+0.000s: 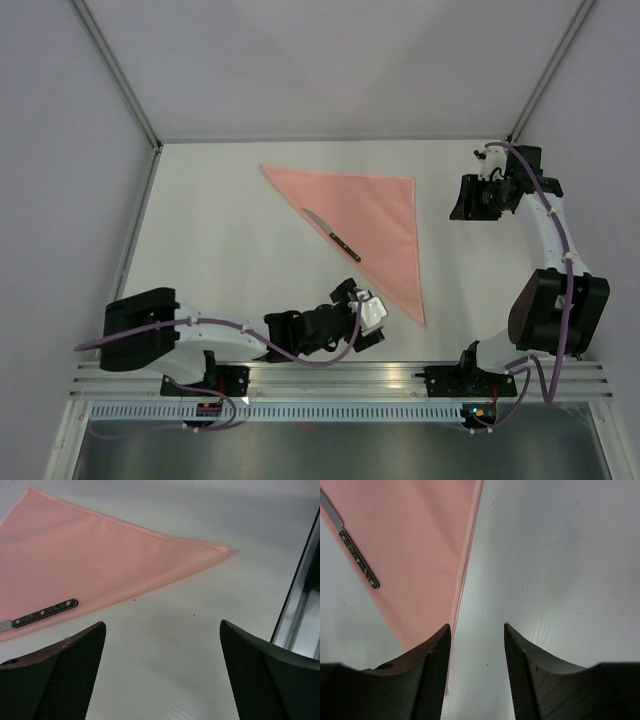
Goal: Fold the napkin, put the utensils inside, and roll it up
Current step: Fold the napkin
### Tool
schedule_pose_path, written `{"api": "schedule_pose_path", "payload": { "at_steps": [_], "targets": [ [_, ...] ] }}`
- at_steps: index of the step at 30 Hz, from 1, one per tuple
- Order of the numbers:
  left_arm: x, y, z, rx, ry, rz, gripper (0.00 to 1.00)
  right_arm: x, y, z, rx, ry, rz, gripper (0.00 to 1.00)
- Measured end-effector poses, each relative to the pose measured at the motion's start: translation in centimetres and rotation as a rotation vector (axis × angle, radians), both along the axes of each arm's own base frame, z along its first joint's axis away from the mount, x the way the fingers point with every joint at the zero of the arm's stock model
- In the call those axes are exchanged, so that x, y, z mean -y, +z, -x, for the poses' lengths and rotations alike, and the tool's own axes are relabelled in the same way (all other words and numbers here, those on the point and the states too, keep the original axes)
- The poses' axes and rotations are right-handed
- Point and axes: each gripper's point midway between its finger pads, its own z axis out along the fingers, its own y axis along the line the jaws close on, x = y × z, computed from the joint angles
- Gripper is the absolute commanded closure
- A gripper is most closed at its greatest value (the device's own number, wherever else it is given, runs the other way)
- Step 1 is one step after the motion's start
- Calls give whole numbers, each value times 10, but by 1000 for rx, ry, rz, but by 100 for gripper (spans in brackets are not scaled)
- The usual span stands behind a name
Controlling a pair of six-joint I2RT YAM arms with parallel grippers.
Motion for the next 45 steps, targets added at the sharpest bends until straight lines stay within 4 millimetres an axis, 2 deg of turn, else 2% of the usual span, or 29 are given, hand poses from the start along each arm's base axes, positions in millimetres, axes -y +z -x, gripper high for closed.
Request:
{"api": "schedule_pose_path", "payload": {
  "at_steps": [7,11,16,21,27,31,41,44,45],
  "targets": [
    [41,-59,15,183,-66,-134,3,7,-7,-6,38,-22,40,48],
    [73,-80,24,285,-104,-183,4,10,-12,-7,38,-30,53,48],
    [101,-87,32,347,-128,-195,6,11,-14,-7,38,-33,58,48],
    [116,-90,30,362,-127,-189,13,11,-14,-8,44,-33,60,49],
    [132,-94,25,359,-124,-176,31,11,-15,-7,42,-33,59,49],
    [139,-97,21,355,-124,-175,39,11,-16,-6,39,-33,58,49],
    [138,-105,3,336,-117,-219,69,10,-16,-6,42,-32,58,50],
    [140,-106,3,323,-127,-229,82,10,-16,-6,40,-32,58,50],
    [141,-107,4,317,-134,-234,92,10,-17,-6,40,-32,57,50]
  ]
}}
